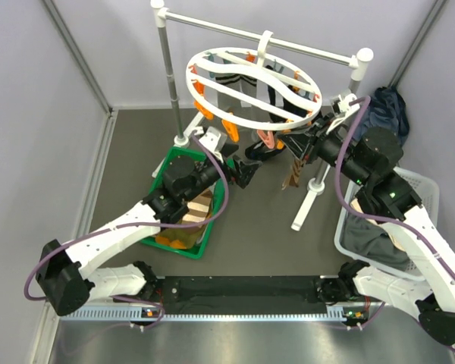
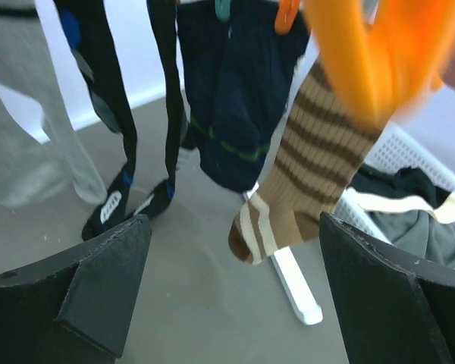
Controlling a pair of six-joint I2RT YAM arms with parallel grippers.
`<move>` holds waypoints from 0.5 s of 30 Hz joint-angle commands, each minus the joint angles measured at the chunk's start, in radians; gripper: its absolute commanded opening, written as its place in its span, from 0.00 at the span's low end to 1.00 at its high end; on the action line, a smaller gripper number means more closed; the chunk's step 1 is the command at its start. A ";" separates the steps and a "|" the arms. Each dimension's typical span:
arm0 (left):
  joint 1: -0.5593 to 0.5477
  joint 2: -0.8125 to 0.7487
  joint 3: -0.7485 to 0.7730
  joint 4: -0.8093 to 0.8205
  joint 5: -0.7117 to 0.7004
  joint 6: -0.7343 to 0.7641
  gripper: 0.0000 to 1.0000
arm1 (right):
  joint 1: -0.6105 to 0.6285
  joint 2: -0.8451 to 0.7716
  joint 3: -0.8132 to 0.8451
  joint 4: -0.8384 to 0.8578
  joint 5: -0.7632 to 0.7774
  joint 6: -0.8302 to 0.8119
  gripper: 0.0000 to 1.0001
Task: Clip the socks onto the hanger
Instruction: Open the clamp at the hanger.
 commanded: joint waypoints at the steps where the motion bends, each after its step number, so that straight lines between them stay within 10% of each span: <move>1: -0.004 -0.060 -0.066 0.076 -0.022 0.022 0.96 | -0.008 -0.023 0.025 -0.054 0.003 0.064 0.00; 15: 0.043 -0.040 -0.031 -0.608 -0.589 -0.215 0.91 | -0.008 -0.045 0.009 -0.096 0.063 0.036 0.00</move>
